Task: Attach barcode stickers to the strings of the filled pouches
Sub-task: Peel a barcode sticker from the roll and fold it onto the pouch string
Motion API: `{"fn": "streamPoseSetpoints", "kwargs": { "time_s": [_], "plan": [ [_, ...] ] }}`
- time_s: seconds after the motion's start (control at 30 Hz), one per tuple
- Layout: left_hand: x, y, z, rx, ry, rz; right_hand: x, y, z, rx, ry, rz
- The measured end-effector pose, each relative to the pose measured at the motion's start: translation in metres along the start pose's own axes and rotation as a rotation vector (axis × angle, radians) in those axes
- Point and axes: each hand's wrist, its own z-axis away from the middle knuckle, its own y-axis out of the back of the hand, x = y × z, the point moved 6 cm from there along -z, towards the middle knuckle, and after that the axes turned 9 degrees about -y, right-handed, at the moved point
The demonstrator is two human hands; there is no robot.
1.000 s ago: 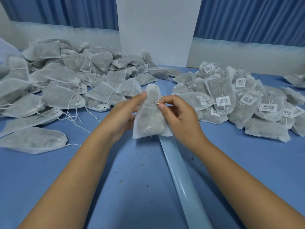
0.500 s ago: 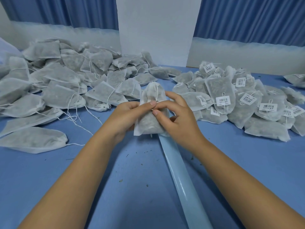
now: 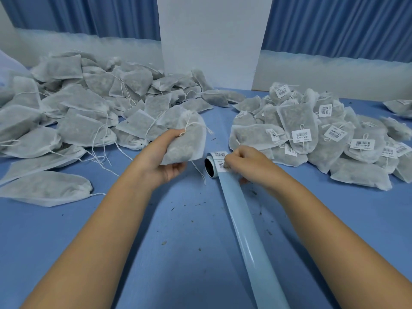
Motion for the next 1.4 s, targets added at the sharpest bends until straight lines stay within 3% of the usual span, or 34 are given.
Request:
{"fn": "streamPoseSetpoints", "kwargs": {
  "time_s": [0.2,0.33,0.53,0.67,1.1,1.4],
  "plan": [
    [-0.013,-0.001,0.0,-0.052,0.157,-0.019,0.002,0.001,-0.003,-0.035,0.027,-0.084],
    [-0.017,-0.001,-0.005,-0.086,0.179,-0.017,0.0,0.001,-0.003,0.016,0.065,-0.106],
    [-0.018,-0.005,-0.005,-0.217,0.195,-0.028,0.005,0.0,-0.007,0.108,0.102,-0.385],
    [-0.019,-0.006,-0.006,-0.244,0.207,0.0,0.01,-0.012,-0.009,0.061,0.116,-0.464],
    [-0.024,-0.01,-0.008,-0.264,0.25,0.108,0.005,-0.024,-0.001,-0.007,0.181,-0.284],
    [-0.029,-0.009,-0.01,-0.263,0.319,0.155,-0.01,-0.012,0.011,0.315,0.49,0.179]
  ]
}}
